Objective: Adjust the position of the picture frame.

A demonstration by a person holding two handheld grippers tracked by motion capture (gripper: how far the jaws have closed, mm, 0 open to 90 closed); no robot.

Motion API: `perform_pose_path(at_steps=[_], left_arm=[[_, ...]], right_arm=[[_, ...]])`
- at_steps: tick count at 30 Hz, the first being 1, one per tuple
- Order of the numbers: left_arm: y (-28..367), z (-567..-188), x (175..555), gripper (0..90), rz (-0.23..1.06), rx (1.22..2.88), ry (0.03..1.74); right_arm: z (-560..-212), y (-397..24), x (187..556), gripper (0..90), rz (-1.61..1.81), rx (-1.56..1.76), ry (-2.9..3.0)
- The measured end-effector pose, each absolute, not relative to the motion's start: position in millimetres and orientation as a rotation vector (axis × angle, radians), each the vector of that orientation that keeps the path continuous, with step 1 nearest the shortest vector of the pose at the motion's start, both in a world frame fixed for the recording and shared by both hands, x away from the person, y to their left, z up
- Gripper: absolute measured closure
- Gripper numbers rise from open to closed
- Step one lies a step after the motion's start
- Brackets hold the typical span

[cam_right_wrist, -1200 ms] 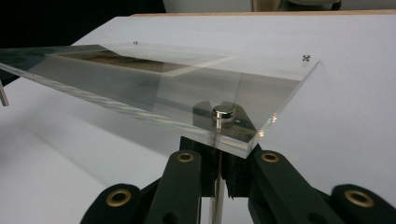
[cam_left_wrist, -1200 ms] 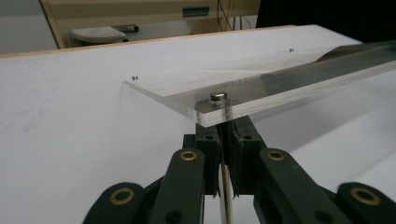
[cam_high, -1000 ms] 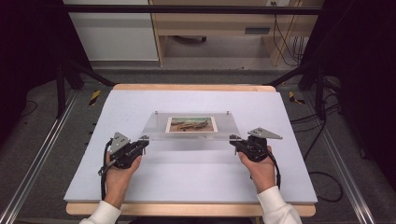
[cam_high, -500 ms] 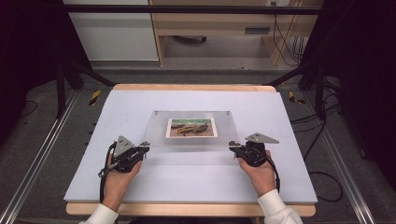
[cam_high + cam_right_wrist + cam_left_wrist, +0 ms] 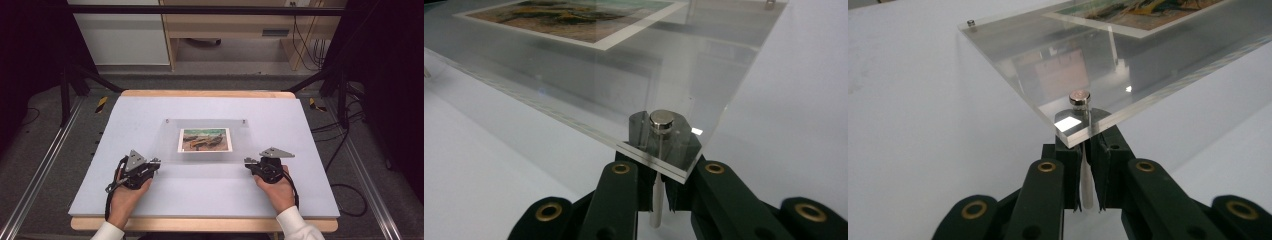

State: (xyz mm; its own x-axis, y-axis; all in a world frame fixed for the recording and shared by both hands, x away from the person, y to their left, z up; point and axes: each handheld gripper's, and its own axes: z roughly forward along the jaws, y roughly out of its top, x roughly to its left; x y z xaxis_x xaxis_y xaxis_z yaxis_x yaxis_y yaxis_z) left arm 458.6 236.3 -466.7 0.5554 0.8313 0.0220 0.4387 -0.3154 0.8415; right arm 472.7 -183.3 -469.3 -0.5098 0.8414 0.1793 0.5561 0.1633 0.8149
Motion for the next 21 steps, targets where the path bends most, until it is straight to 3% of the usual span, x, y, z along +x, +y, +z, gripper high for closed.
perform_pose_path(at_steps=[9, 13, 17, 21], left_arm=[[237.3, -468.9, 457.4, 81.2, 0.579, 1.971, 1.025], [239.4, -467.9, 455.9, 76.4, 0.590, 1.963, 1.024], [244.5, -467.7, 453.7, 68.2, 0.588, 1.964, 1.036], [248.0, -469.0, 452.3, 64.1, 0.596, 1.985, 1.038]], right_arm=[[-474.1, -184.0, 473.1, 83.3, 1.257, 1.350, 2.154], [-474.2, -184.6, 473.1, 82.4, 1.260, 1.357, 2.154], [-472.9, -189.2, 469.5, 69.0, 1.268, 1.374, 2.148], [-471.6, -192.9, 467.0, 61.6, 1.271, 1.382, 2.143]])
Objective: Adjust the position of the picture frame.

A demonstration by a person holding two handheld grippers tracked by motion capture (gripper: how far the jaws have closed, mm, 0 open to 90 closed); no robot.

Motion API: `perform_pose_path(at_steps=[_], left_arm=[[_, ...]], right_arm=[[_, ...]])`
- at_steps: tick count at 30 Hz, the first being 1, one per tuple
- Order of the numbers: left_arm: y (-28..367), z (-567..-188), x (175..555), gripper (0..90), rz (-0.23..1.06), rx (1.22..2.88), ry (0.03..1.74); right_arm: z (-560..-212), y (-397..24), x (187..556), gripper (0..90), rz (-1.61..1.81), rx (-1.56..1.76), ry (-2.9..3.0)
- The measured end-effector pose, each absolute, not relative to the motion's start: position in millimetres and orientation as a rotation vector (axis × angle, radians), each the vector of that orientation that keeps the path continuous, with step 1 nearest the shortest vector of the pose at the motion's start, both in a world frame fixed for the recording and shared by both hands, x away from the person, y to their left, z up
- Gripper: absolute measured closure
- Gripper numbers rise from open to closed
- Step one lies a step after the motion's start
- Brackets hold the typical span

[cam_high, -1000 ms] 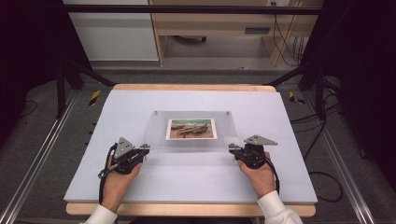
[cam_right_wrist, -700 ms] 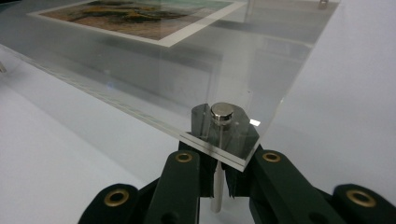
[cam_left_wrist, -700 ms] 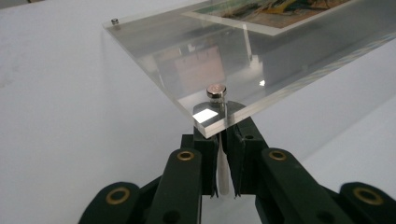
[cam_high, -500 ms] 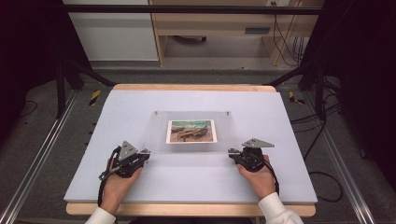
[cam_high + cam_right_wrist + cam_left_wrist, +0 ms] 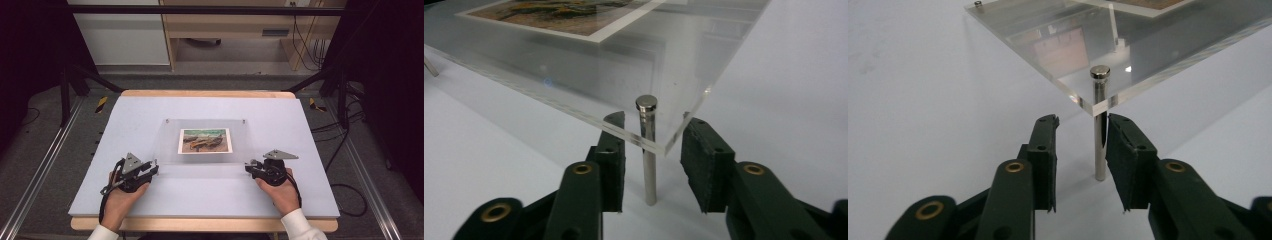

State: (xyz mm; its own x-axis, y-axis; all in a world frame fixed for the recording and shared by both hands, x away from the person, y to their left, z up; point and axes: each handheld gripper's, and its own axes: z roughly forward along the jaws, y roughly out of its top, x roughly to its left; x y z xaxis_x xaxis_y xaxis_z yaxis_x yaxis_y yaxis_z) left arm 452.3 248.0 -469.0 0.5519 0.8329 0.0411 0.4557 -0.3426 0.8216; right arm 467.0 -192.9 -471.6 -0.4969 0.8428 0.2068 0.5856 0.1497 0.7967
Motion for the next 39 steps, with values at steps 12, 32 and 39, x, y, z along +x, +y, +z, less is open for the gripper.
perform_pose_path(at_steps=[12, 32, 39], left_arm=[[257.5, -464.1, 450.7, 37.9, 0.602, 1.968, 1.053], [261.5, -454.8, 451.2, 5.6, 0.566, 1.929, 1.037], [257.4, -452.2, 449.4, 4.9, 0.543, 1.915, 1.008]], right_arm=[[-468.5, -205.5, 454.8, 32.2, 1.252, 1.405, 2.141], [-452.0, -219.0, 443.4, 10.7, 1.407, 1.334, 2.105], [-450.4, -223.1, 443.7, 11.0, 1.405, 1.348, 2.062]])
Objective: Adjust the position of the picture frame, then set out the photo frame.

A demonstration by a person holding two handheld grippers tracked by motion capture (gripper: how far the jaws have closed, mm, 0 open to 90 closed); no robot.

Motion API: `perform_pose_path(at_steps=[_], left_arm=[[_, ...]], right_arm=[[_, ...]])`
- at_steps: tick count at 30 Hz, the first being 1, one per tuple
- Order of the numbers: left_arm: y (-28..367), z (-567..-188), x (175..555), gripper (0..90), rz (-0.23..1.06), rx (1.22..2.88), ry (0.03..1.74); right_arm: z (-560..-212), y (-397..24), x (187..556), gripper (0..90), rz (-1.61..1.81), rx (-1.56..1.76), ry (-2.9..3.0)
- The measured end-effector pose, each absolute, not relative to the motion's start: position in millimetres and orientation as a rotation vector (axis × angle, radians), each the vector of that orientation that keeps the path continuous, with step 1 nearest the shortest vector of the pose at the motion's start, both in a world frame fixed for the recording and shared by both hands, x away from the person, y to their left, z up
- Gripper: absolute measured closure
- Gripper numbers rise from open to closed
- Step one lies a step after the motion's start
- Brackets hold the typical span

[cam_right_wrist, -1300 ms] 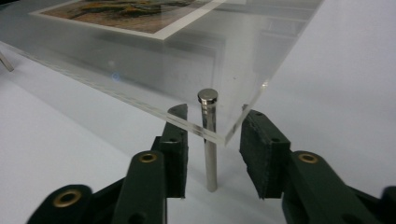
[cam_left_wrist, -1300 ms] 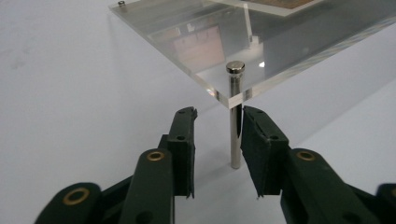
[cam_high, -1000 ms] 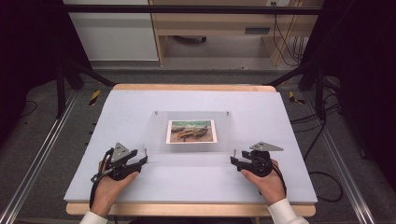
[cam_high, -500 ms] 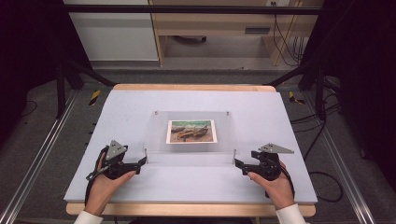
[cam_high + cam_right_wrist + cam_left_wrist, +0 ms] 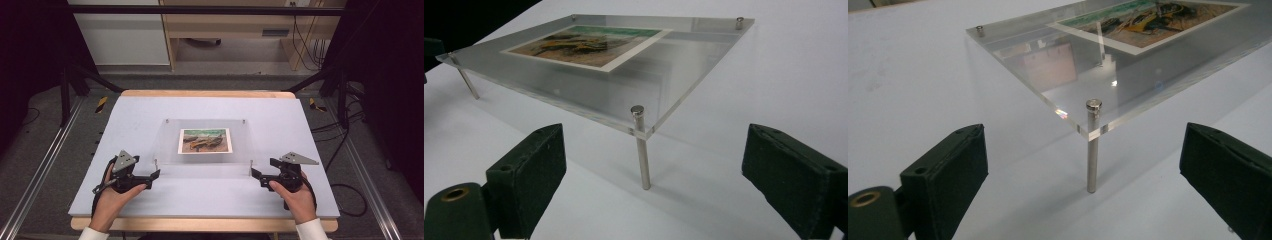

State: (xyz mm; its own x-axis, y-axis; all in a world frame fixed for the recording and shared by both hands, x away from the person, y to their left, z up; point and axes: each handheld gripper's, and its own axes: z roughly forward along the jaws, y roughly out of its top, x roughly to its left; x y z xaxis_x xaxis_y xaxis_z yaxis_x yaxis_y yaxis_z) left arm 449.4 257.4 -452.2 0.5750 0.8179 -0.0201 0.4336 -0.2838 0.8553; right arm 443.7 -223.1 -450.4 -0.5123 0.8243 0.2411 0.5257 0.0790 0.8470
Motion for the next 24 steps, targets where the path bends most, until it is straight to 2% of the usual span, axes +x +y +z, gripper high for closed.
perform_pose_path(at_steps=[9, 15, 19, 24], left_arm=[[255.7, -442.7, 443.6, 4.7, 0.551, 1.890, 0.984], [250.8, -431.3, 444.2, 5.7, 0.555, 1.866, 0.975], [247.5, -421.5, 457.5, 6.7, 0.564, 1.856, 1.001], [241.3, -415.4, 487.7, 10.1, 0.507, 1.857, 1.050]], right_arm=[[-445.5, -223.6, 442.7, 11.5, 1.415, 1.339, 2.038], [-435.3, -221.1, 446.1, 15.5, 1.392, 1.330, 2.020], [-423.8, -217.7, 459.3, 17.2, 1.384, 1.333, 2.018], [-410.6, -210.0, 483.0, 18.1, 1.346, 1.306, 2.052]])
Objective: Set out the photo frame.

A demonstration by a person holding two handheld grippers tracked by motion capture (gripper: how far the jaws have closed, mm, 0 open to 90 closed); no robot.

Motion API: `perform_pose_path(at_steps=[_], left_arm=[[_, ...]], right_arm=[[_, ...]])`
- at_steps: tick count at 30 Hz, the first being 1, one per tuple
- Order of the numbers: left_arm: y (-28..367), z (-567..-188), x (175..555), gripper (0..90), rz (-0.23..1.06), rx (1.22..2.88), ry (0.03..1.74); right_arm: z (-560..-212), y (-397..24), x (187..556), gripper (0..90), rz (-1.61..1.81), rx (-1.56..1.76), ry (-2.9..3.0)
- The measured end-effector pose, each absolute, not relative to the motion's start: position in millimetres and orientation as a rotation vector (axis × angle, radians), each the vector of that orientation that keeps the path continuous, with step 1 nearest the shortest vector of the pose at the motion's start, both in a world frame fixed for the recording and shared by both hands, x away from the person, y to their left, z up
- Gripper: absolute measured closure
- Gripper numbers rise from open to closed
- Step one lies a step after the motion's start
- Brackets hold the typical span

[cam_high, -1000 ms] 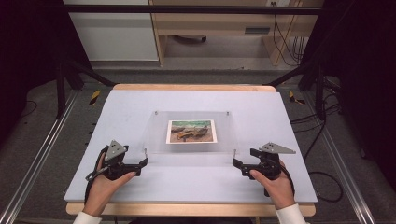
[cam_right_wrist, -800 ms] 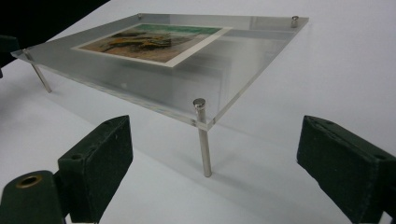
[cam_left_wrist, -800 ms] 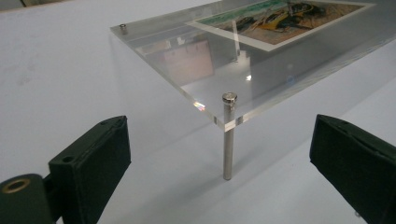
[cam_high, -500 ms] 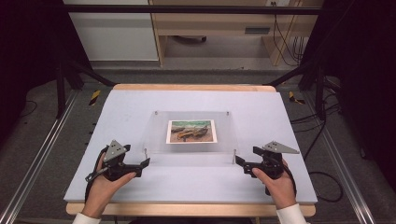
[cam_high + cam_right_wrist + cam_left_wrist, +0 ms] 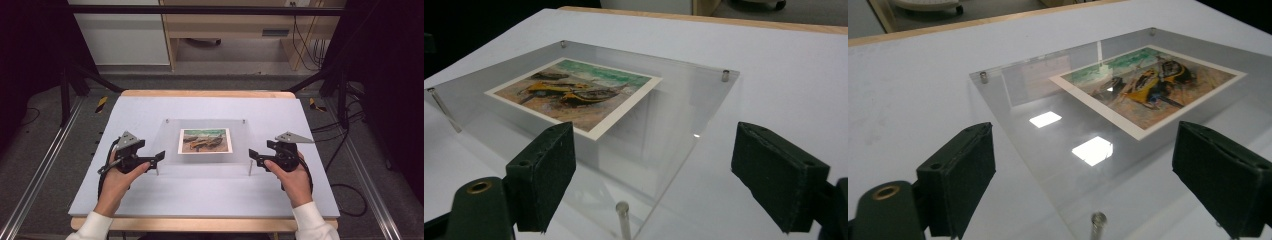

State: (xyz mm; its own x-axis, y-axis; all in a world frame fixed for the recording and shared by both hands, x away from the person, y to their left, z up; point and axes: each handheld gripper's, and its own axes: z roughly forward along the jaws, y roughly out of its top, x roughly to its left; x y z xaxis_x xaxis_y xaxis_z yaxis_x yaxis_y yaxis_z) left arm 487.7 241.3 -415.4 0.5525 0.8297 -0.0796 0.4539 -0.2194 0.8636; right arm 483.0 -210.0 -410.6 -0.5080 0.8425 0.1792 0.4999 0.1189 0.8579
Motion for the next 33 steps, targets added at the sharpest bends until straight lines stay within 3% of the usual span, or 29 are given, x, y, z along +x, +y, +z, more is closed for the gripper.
perform_pose_path(at_steps=[5, 11, 33], left_arm=[[238.5, -419.6, 499.9, 11.6, 0.486, 1.833, 1.082], [239.8, -430.2, 495.3, 11.4, 0.439, 1.819, 1.142], [235.3, -449.0, 496.8, 17.4, 0.294, 1.807, 1.187]], right_arm=[[-410.1, -206.8, 496.1, 18.6, 1.358, 1.318, 2.085], [-423.1, -202.7, 501.8, 27.1, 1.373, 1.366, 2.115], [-444.2, -194.5, 503.6, 28.0, 1.348, 1.455, 2.220]])
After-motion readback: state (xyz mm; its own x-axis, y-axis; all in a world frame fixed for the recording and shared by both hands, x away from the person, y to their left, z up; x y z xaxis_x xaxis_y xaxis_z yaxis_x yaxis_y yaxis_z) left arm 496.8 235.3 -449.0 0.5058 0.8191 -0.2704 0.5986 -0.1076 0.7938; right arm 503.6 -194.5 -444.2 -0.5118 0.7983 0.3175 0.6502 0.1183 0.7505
